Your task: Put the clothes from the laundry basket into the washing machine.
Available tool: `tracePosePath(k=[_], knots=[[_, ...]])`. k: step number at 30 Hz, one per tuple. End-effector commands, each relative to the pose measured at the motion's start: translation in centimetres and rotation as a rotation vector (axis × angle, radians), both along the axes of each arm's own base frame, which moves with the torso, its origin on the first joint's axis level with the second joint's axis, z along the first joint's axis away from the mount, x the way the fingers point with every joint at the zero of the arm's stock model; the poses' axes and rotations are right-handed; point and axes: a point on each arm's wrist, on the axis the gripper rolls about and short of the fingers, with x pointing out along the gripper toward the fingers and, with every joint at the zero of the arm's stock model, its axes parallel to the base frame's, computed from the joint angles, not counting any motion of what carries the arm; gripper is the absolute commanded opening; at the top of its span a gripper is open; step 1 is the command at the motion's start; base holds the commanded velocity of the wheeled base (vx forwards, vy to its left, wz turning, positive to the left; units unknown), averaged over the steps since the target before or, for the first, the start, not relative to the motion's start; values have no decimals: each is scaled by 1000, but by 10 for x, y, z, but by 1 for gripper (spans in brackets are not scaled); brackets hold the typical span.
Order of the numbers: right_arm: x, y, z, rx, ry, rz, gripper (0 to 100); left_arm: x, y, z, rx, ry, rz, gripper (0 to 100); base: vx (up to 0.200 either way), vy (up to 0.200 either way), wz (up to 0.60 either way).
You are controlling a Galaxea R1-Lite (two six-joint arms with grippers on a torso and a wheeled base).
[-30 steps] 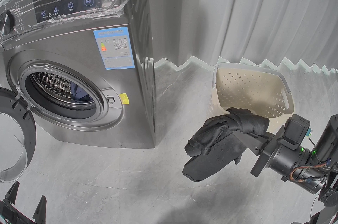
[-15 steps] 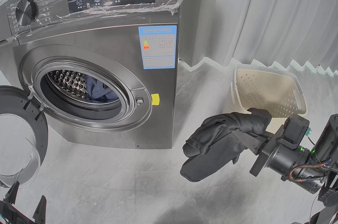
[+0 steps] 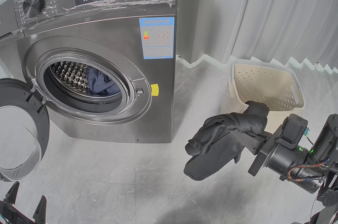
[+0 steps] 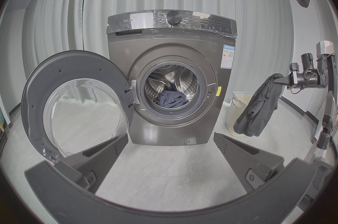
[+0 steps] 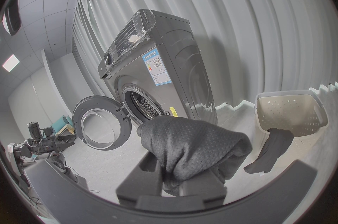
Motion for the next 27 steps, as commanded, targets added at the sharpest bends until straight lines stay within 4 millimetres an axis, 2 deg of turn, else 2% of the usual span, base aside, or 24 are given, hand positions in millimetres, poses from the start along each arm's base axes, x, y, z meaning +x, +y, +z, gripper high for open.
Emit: tracePosePath(k=[1, 19, 24, 27], knots=[[1, 1, 0, 0, 1, 0, 0, 0, 0, -4, 0, 1, 1, 100, 0, 200, 0], [1, 1, -1, -3, 3, 2, 0, 0, 0, -4, 2, 0, 0, 100, 0, 200, 0], [1, 1, -1, -4, 4, 2, 0, 0, 0, -4, 3, 0, 0, 100, 0, 0, 0], [1, 1, -1, -4, 4, 2, 0, 0, 0, -4, 3, 0, 0, 100, -200, 0, 0]])
